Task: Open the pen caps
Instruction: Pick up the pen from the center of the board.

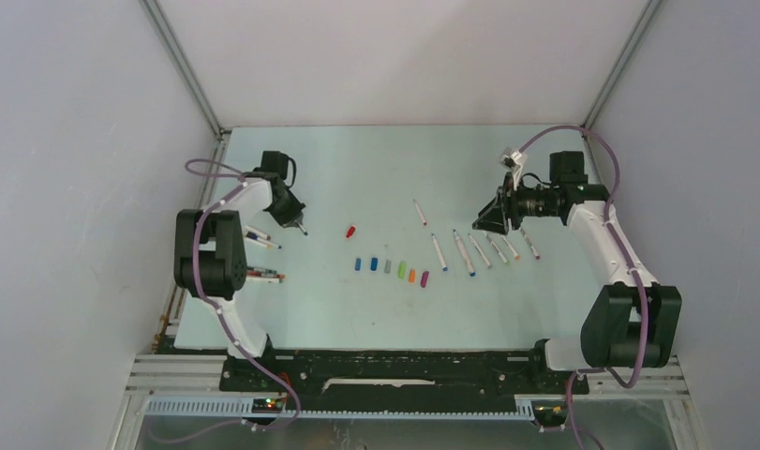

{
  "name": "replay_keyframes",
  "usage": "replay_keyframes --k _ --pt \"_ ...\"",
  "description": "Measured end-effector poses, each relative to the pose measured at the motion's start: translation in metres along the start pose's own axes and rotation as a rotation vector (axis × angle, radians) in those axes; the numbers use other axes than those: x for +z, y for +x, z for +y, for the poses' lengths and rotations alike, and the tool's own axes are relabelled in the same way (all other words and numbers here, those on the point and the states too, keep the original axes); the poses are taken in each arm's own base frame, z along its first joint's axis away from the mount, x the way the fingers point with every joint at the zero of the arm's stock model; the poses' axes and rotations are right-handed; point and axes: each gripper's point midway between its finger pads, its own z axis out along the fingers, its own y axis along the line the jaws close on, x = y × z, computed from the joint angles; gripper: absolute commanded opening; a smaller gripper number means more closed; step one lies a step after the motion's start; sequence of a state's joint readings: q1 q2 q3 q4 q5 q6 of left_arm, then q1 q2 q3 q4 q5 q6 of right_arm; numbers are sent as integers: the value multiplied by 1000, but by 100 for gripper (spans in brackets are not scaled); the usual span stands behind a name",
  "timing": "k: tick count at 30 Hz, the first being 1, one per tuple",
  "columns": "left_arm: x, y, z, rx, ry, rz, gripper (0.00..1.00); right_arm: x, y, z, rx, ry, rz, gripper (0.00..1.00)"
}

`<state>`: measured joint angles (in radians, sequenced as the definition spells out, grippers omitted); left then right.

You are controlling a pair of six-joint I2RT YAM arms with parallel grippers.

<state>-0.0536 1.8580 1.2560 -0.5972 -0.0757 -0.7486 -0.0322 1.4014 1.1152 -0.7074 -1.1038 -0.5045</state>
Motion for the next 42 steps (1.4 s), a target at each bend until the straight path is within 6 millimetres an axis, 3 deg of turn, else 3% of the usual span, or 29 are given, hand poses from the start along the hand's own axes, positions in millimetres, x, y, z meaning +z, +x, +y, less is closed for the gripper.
replay_keyframes --k 7,20,24,31,36,42 --pt "-34 -5 -4 36 113 -96 0 30 5 31 -29 -120 67 50" --pt "-74 33 -16 107 387 -135 0 87 -11 73 -43 -290 142 51" --pt "-99 55 -37 172 536 -167 0 116 -23 77 25 -316 117 52" --pt "-154 103 -91 337 864 -215 0 159 -67 63 210 -333 -19 56" --pt "-181 125 -119 403 1009 -223 0 166 -91 67 308 -369 -100 61" --pt "-188 156 -141 456 1082 -167 0 167 -105 81 326 -405 -138 61"
